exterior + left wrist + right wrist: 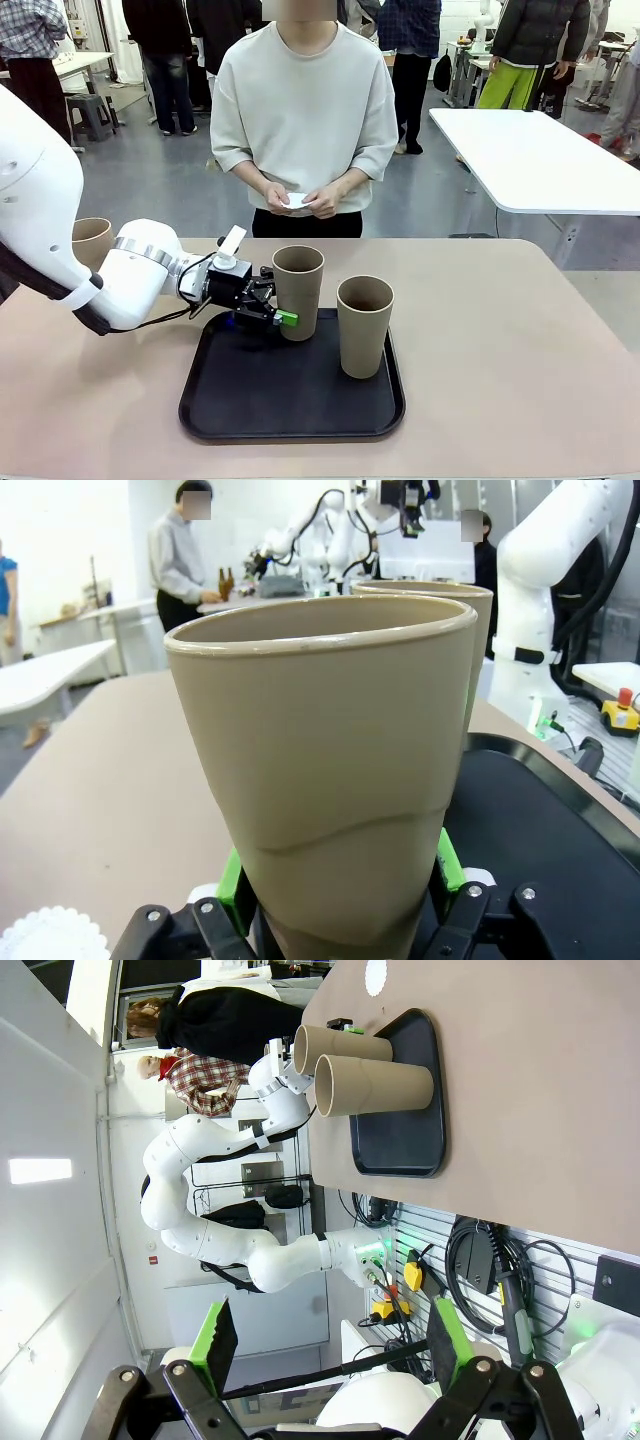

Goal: Place coasters on the table and set cups on them.
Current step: Take one Reusable plastic cup from the Flat Tray and place it on a coaster set by the human.

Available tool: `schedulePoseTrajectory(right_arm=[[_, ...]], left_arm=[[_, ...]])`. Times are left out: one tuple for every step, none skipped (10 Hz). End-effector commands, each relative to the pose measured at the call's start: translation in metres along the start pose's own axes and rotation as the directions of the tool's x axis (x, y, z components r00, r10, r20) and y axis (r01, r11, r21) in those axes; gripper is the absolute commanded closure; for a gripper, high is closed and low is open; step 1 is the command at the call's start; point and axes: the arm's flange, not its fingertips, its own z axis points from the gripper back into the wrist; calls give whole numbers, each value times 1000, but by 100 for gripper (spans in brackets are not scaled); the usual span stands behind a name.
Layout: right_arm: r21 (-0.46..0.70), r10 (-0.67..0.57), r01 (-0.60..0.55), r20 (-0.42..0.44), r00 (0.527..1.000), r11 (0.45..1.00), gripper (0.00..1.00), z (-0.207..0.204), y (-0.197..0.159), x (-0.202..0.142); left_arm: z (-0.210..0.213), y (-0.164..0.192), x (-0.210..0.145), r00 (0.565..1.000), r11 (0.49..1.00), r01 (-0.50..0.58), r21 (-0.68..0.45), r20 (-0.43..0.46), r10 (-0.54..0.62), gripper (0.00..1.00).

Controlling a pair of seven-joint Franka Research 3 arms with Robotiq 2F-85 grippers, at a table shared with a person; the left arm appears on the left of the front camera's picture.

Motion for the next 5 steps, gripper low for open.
schedulePoseTrajectory(right_arm=[[11, 9, -9, 1, 1000, 1000, 0, 0, 0, -1], [11, 9, -9, 1, 1000, 1000, 0, 0, 0, -1], [11, 9, -9, 1, 1000, 1000, 0, 0, 0, -1], [11, 9, -9, 1, 1000, 1000, 0, 0, 0, -1], [11, 9, -9, 1, 1000, 1000, 0, 0, 0, -1]], left_arm=[[4, 2, 15, 999, 999, -19, 40, 43, 18, 66], [11, 1, 40, 996, 999, 13, 36, 84, -16, 66], [16, 1, 65, 995, 999, 29, 41, 96, -32, 66], [19, 1, 87, 994, 998, 44, 49, 94, -49, 66], [22, 6, 107, 994, 997, 53, 64, 96, -59, 66]])
